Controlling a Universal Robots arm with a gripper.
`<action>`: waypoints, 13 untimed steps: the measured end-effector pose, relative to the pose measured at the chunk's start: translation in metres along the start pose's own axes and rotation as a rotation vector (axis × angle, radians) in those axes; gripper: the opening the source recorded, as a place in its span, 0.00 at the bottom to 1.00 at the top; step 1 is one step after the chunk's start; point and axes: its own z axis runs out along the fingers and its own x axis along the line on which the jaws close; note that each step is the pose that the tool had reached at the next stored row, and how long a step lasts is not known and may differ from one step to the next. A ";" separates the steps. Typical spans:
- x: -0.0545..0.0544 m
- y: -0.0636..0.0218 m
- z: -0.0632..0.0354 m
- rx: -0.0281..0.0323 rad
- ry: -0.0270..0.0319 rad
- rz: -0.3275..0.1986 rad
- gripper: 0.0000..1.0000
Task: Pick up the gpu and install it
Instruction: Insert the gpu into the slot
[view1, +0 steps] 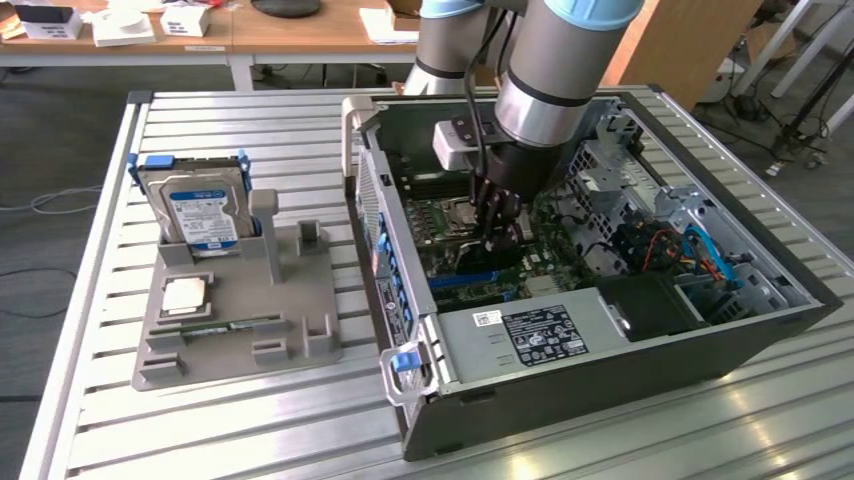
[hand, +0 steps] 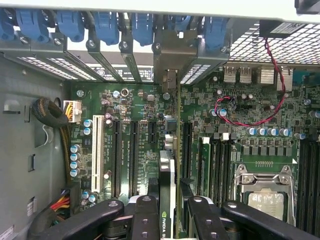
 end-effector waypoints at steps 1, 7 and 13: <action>0.000 0.0000 0.0000 0.0000 0.0001 0.000 0.27; 0.000 0.0008 0.0000 0.0000 0.0001 0.000 0.27; 0.001 0.0008 0.0000 0.0001 -0.0032 0.000 0.27</action>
